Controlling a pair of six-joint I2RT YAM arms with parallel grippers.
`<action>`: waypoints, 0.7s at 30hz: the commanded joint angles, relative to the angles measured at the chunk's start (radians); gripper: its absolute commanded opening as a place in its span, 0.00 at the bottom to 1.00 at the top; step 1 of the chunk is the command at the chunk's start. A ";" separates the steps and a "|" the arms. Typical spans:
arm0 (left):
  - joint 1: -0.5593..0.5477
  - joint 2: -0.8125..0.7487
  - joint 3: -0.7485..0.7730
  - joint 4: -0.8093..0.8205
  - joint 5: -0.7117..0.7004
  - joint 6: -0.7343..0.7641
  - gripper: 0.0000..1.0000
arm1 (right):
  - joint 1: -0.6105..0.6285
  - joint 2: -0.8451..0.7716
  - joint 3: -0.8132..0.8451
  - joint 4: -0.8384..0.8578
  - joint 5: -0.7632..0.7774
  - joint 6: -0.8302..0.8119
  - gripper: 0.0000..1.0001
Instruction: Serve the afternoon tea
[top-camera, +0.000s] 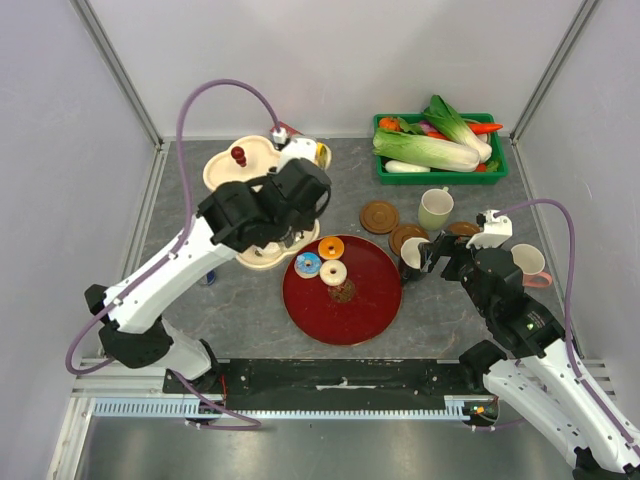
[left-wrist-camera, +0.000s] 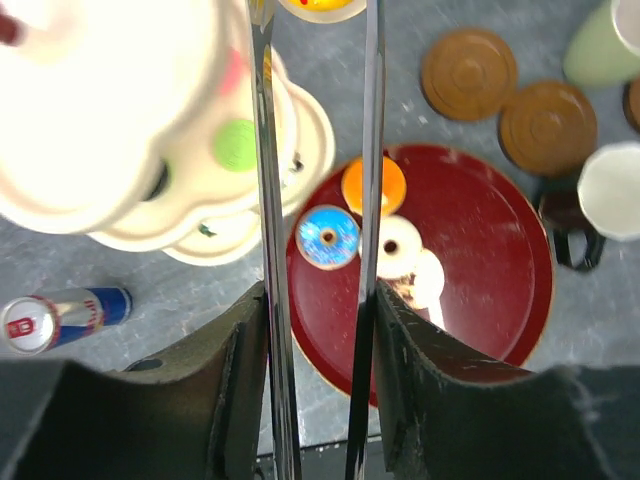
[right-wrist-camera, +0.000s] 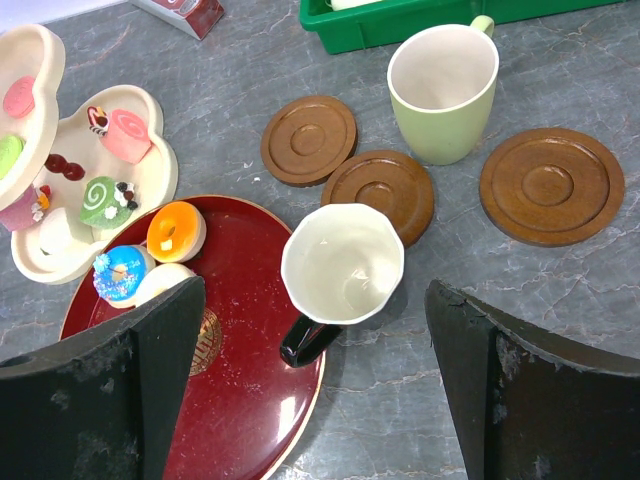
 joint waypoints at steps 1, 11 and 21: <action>0.097 -0.022 0.078 0.006 -0.091 -0.007 0.48 | 0.000 -0.005 -0.002 0.020 0.010 0.006 0.98; 0.212 -0.069 0.076 0.021 -0.079 -0.005 0.49 | 0.000 -0.002 -0.004 0.018 0.011 0.005 0.98; 0.234 -0.132 -0.062 -0.037 -0.017 -0.077 0.49 | 0.002 0.001 -0.004 0.020 0.011 0.008 0.98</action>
